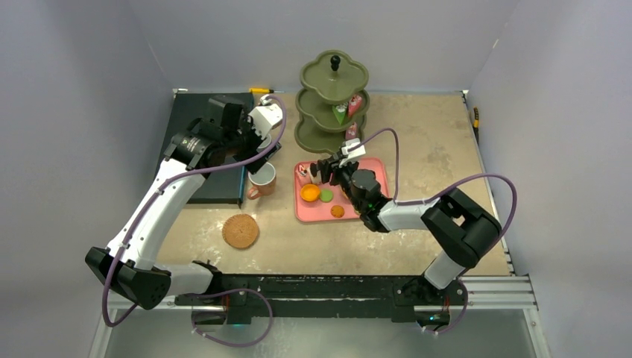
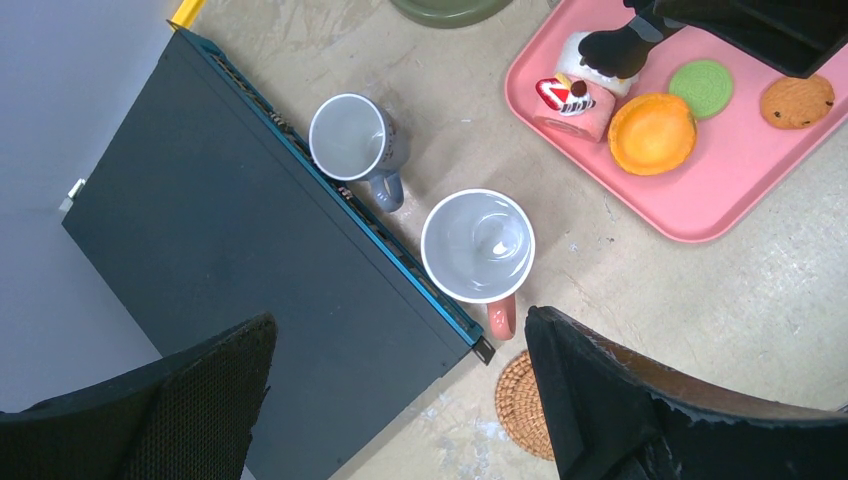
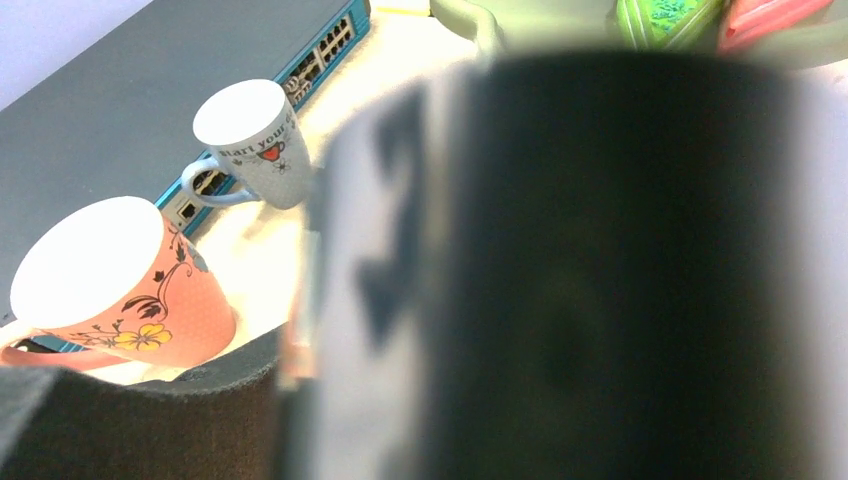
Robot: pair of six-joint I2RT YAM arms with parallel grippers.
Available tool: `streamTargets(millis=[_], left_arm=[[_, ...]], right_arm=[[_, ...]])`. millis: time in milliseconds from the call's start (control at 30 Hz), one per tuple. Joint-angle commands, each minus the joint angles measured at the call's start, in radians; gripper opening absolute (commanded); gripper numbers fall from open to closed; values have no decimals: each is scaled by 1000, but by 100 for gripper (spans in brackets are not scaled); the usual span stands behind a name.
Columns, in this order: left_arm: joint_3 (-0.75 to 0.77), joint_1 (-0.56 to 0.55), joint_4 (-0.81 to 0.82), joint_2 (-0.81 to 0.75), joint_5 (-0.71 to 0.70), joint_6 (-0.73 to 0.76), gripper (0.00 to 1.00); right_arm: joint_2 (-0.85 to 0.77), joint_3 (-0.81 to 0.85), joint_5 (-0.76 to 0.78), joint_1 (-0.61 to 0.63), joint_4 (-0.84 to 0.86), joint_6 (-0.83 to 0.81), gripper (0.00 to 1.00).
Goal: Serve the afternoon tea
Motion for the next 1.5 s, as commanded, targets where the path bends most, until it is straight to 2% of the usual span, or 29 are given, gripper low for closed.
streamTargets(millis=[0, 400, 1100, 1200, 1367, 1467], left_arm=[[17, 4, 13, -22, 4, 1, 94], [10, 7, 15, -27, 1, 0, 94], [-11, 5, 20, -41, -10, 12, 94], [-12, 7, 20, -41, -11, 13, 94], [-15, 6, 20, -41, -11, 13, 94], [-17, 6, 20, -43, -11, 14, 94]], right_arm=[[6, 12, -9, 5, 20, -24, 56], [-82, -15, -22, 9, 17, -38, 57], [36, 3, -17, 26, 30, -26, 57], [34, 1, 1, 25, 37, -38, 50], [-2, 15, 11, 25, 39, -73, 32], [-48, 29, 4, 25, -2, -89, 27]])
